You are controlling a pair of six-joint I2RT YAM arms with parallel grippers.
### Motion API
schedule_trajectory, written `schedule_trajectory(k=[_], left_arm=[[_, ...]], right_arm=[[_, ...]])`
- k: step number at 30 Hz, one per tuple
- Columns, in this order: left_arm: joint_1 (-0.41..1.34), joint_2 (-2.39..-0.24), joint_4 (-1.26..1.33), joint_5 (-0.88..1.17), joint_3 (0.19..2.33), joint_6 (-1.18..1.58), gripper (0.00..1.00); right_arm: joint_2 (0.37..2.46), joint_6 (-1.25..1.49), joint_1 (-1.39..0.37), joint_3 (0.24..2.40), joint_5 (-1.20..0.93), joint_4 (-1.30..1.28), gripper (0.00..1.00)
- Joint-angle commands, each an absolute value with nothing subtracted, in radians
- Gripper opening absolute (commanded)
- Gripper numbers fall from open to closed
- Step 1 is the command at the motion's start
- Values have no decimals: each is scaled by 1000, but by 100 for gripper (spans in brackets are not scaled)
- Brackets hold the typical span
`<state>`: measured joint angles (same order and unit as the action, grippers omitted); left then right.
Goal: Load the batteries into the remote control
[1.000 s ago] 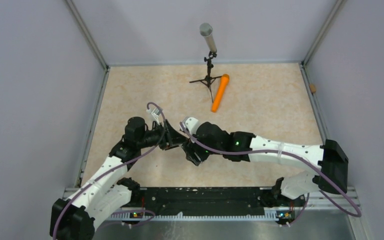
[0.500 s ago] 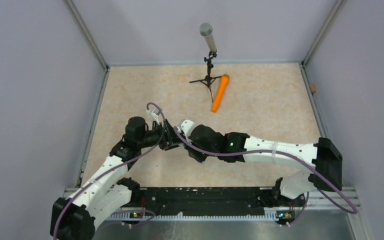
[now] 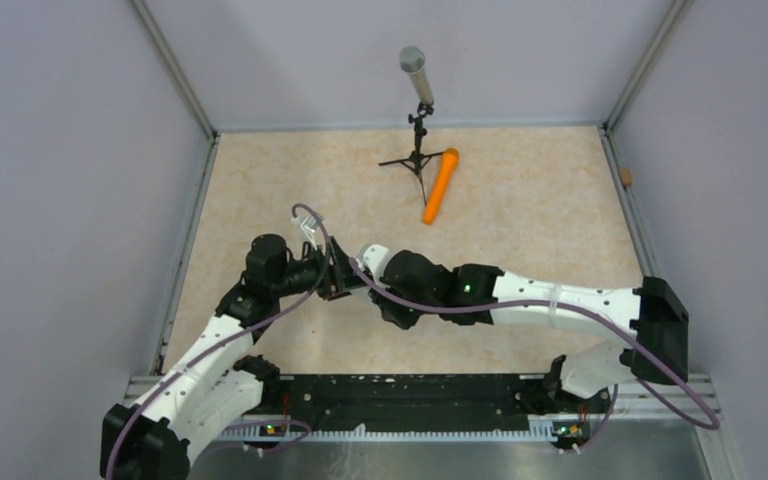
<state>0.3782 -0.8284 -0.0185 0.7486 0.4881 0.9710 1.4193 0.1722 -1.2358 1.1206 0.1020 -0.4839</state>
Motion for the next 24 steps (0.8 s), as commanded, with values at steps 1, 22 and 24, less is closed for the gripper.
schedule_trajectory(k=[1,22,24], left_arm=[[367,-790,6,792,539,888,89],[386,-751,-187,1120,685,602,92],[416,-754,-192,1129,695,588,92]], right_arm=[[1338,135,-1223,1153,7,-530,0],[1173,116,-1011,1073,-674,-537,0],[1185,124,-1003,1079,-716,-523,0]])
